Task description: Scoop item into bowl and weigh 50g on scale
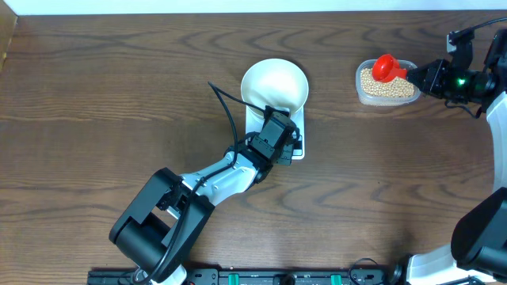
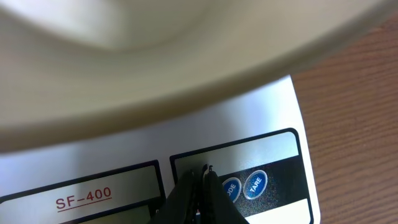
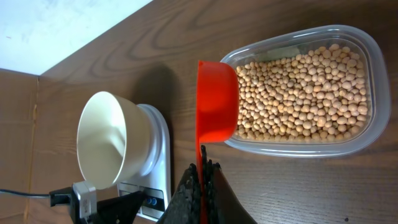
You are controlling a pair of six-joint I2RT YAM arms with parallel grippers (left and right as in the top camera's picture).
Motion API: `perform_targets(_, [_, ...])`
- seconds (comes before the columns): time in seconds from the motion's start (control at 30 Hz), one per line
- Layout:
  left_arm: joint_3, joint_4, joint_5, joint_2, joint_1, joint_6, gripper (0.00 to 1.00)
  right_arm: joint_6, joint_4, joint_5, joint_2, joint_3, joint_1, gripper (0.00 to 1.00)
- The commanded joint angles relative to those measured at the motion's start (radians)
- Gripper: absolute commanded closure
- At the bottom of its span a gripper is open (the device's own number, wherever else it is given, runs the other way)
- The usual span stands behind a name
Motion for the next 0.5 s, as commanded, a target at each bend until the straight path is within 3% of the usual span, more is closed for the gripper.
perform_targets(0.0, [-0.008,-0.044,-0.009,0.051,0.003,-0.009,0.93,-0.017,0.000,-0.006,-0.005,0.013,-0.008,0.99])
perform_targets(0.47, [-0.008,-0.090,-0.009,0.051,0.002,-0.009,0.93,-0.017,0.000,-0.006,-0.005,0.013,-0.008,0.99])
